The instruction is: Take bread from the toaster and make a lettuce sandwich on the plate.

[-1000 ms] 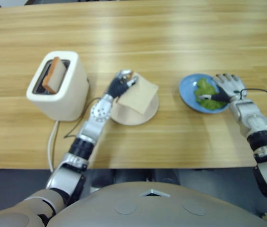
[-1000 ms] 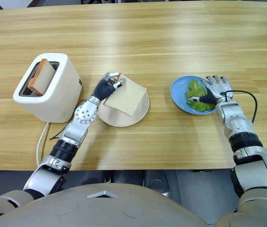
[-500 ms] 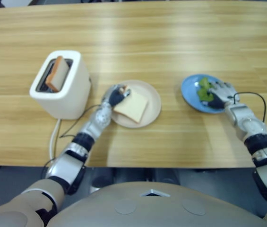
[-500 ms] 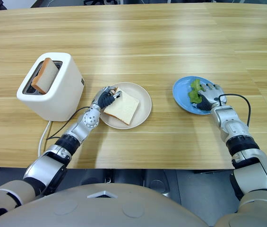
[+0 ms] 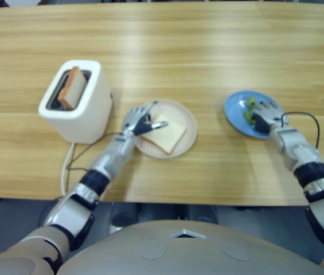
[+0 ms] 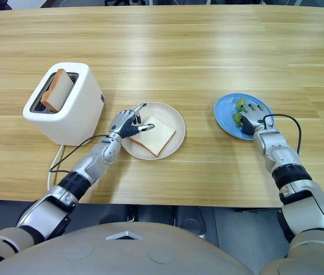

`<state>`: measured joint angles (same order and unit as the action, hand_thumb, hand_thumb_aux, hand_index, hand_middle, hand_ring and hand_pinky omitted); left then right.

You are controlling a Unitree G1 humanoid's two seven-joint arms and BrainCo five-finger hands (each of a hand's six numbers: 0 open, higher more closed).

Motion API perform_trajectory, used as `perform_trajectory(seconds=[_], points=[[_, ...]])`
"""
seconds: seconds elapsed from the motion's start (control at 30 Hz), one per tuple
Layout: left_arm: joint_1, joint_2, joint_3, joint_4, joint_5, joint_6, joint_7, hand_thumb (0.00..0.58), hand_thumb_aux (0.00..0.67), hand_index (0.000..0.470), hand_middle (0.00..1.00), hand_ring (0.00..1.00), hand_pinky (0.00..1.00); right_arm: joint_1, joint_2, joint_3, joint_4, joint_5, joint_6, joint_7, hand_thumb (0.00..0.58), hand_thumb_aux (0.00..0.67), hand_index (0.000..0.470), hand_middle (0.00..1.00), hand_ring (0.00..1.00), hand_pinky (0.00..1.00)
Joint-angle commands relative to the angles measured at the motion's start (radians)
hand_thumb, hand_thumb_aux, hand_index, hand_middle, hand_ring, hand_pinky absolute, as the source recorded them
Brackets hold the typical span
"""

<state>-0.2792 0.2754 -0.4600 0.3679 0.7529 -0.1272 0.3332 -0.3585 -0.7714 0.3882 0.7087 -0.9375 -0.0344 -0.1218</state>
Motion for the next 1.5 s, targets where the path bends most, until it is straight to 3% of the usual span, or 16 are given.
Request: perform_trajectory(seconds=[0.03,0.27,0.4,0.57,0.77,1.0,1.17,1.5], points=[[0.059,0.038,0.069,-0.235,0.019,-0.015,0.041,0.000,0.000,0.000,0.00,0.00,0.00,0.028,0.001,-0.020,-0.104,0.026,-0.035,-0.077,0.580,0.670,0.460,0.00,0.00,0.00],[0.176,0.095,0.292,-0.654,0.077,-0.033,0.147,0.000,0.000,0.000,0.00,0.00,0.00,0.045,-0.026,-0.117,-0.311,0.049,-0.085,-0.272,0.580,0.670,0.460,0.00,0.00,0.00],[0.258,0.121,0.450,-0.792,0.086,-0.018,0.159,0.000,0.000,0.000,0.00,0.00,0.00,0.050,-0.026,-0.151,-0.386,0.051,-0.111,-0.325,0.580,0.670,0.460,0.00,0.00,0.00],[0.356,0.138,0.631,-0.830,0.090,0.024,0.148,0.000,0.000,0.000,0.00,0.00,0.00,0.040,0.009,-0.152,-0.461,0.058,-0.144,-0.317,0.580,0.670,0.460,0.00,0.00,0.00],[0.403,0.164,0.767,-0.661,0.043,0.114,0.094,0.000,0.000,0.000,0.00,0.00,0.00,-0.017,0.139,-0.066,-0.458,0.031,-0.203,-0.283,0.580,0.670,0.460,0.00,0.00,0.00],[0.342,0.181,0.703,-0.399,0.035,0.210,0.008,0.000,0.000,0.000,0.00,0.00,0.00,-0.110,0.262,0.033,-0.342,0.001,-0.248,-0.289,0.580,0.670,0.460,0.00,0.00,0.00],[0.279,0.181,0.618,-0.263,0.023,0.213,-0.012,0.000,0.000,0.000,0.00,0.00,0.00,-0.138,0.318,0.083,-0.307,-0.016,-0.278,-0.295,0.580,0.670,0.460,0.00,0.00,0.00],[0.237,0.164,0.510,-0.290,0.008,0.212,-0.051,0.000,0.000,0.000,0.00,0.00,0.00,-0.080,0.338,0.196,-0.224,-0.053,-0.328,-0.278,0.580,0.670,0.460,0.00,0.00,0.00]])
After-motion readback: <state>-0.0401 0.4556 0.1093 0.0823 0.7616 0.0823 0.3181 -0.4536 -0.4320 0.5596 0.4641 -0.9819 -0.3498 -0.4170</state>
